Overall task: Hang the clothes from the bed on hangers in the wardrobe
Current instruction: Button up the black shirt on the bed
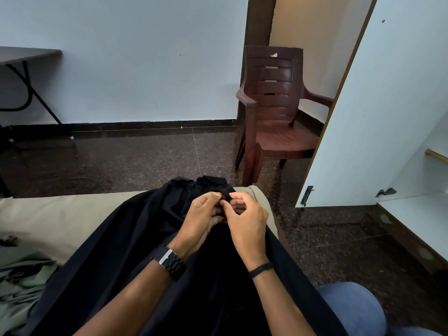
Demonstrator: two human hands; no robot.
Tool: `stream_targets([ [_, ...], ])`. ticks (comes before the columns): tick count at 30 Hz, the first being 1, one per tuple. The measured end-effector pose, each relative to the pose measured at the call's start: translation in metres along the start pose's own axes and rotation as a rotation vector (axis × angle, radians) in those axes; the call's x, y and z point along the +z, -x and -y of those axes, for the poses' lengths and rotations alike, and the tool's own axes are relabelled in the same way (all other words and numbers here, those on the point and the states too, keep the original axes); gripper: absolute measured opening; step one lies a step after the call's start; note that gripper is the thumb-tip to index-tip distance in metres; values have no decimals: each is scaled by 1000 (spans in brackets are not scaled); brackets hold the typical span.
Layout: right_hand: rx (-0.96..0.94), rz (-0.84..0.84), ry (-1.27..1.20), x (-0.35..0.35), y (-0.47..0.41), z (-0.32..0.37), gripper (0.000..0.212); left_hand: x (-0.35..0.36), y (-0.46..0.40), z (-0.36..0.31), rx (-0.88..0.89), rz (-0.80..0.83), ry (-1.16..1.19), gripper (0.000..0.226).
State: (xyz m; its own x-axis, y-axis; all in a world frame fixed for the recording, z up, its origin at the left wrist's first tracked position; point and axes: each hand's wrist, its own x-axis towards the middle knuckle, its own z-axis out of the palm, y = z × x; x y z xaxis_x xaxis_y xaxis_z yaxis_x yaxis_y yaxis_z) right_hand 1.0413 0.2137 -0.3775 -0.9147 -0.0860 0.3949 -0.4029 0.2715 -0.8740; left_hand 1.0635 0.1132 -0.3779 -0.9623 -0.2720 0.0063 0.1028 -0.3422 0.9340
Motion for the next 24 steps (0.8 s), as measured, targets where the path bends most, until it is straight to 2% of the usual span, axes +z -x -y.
stream_targets([
  [3,5,-9,-36,-2,-1,-1,13,1,1,-1,13,21,-10,23],
  [7,85,47,-139,-8,-4,-1,16,-2,2,0,42,40,7,15],
  [9,99,68,-137,-11,-6,-2,16,-3,4,2,52,26,-6,12],
  [13,78,79,-114,-13,-4,-3,12,-1,8,5,76,-43,-65,19],
  [16,73,78,-103,-13,-3,-2,9,1,11,6,90,-102,-56,13],
  [21,114,82,-148,-14,-4,-1,13,1,13,6,72,-110,-33,11],
  [24,82,95,-124,-15,-2,0,8,1,14,5,46,-117,10,11],
])
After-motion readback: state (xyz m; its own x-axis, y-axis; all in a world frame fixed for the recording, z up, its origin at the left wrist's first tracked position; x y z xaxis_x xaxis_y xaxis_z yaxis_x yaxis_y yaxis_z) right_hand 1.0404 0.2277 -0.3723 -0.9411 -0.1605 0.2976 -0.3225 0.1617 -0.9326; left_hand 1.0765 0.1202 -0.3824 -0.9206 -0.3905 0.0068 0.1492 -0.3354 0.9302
